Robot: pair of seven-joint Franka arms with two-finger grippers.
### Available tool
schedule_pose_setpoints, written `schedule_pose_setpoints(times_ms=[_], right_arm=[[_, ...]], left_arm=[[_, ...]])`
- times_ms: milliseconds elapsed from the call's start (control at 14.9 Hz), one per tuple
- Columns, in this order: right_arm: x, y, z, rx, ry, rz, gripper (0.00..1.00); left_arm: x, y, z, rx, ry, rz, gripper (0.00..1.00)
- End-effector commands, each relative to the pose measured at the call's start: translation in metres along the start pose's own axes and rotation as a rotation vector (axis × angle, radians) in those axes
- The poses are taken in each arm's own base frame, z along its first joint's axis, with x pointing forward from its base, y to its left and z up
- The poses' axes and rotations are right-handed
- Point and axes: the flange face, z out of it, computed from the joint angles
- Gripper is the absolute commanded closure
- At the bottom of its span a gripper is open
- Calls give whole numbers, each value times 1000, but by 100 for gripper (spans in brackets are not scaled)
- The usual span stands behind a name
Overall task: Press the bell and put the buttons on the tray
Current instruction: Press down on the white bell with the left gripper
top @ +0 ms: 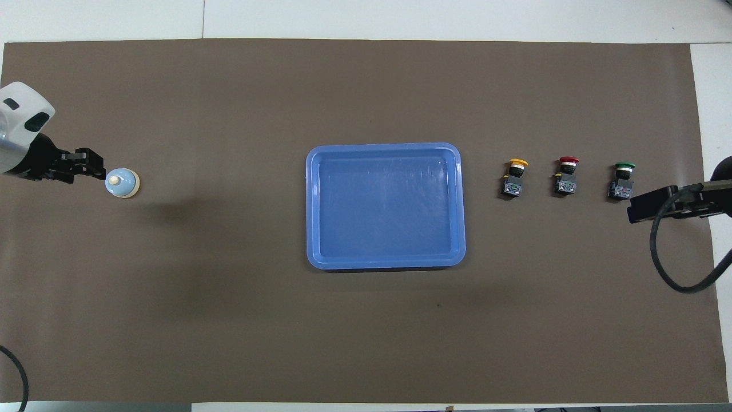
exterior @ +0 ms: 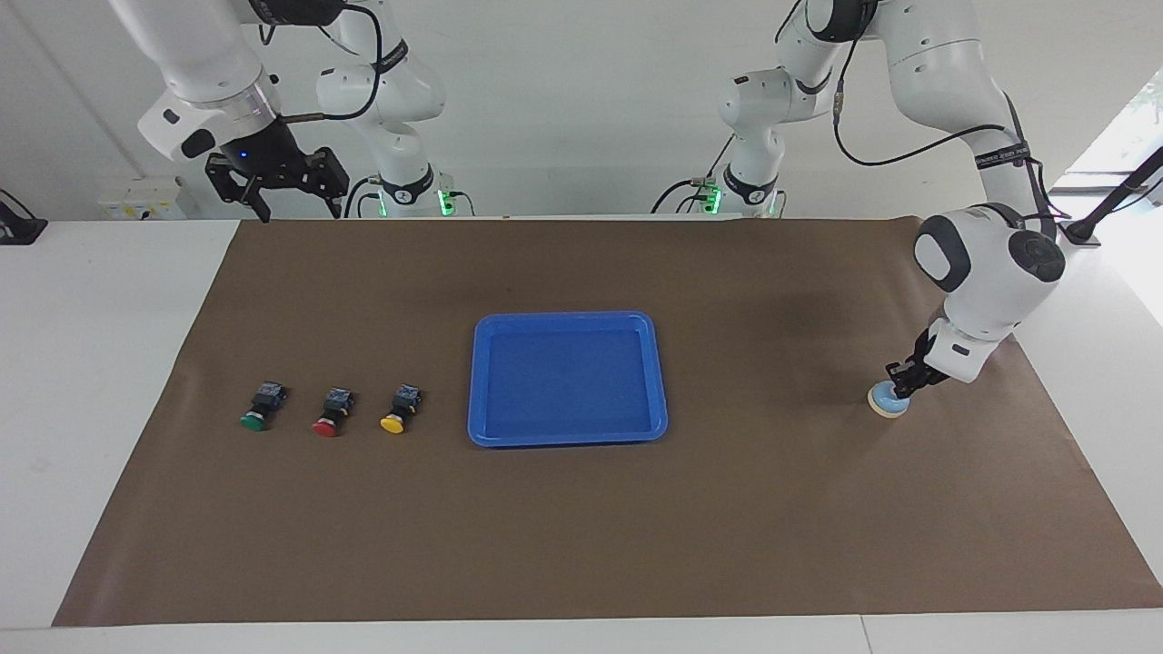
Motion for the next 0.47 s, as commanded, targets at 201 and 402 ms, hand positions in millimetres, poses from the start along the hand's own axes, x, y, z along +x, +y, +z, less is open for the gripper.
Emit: schedule_pose_setpoints(times_ms=[201,402], right_arm=[[-6,2,-1,19,-5,-8,0],[-8,1,2,18,-6,-9,0]], left_arm=[[-43,4,-48,7,-50,7,0],[-44,15,-49,8,-64,26,0]])
